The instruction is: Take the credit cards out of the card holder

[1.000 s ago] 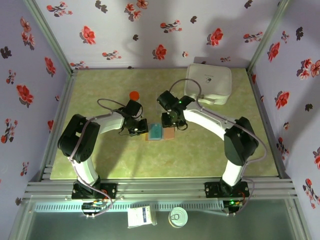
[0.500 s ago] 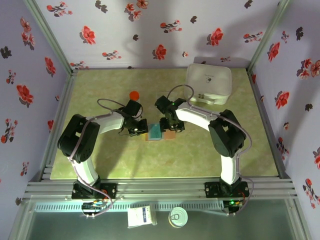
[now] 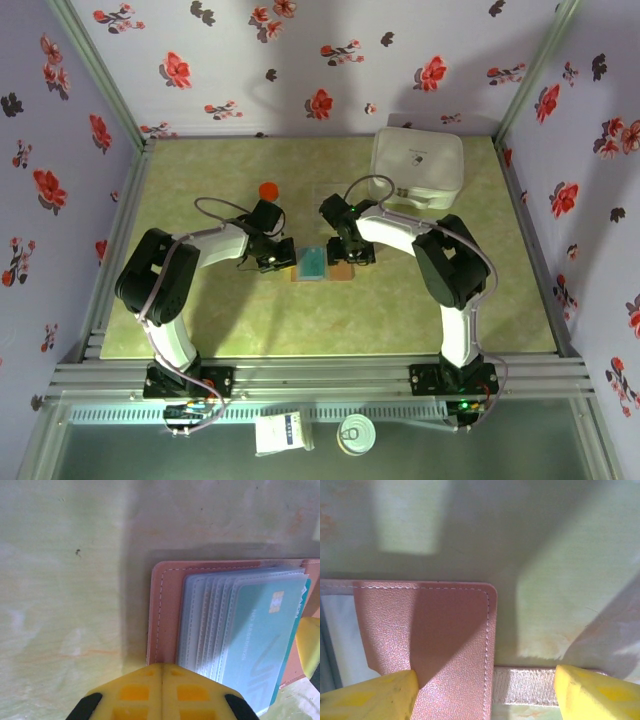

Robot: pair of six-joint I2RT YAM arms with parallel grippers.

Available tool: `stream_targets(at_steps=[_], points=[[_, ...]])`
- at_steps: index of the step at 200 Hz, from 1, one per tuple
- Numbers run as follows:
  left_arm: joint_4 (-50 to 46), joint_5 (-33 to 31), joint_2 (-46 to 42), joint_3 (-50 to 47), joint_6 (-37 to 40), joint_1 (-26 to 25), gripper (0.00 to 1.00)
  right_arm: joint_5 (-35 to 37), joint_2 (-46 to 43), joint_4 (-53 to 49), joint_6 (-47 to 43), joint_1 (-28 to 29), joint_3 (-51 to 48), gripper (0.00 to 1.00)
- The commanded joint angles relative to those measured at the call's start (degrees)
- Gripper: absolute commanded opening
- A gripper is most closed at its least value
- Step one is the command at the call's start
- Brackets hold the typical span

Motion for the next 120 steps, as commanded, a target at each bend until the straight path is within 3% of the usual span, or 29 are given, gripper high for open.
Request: stream_targets(at_steps=[1,56,120], points=[[-2.7,-1.3,-0.2,-1.0,0.3,-0.4,0.0,0.0,3.0,0.6,0.1,-0.3,-2.8,0.72],[-5.8,-3.2,-3.9,1.6,0.9,-0.1,0.0,-0.5,-2.0,-0.4,0.1,-0.3,-2.1,0.7],[-8.4,-2.1,-2.3,8.2,1.5,-2.2,0.01,-7.3,-11.8,3.3,0.7,-0.4,-2.1,0.65]])
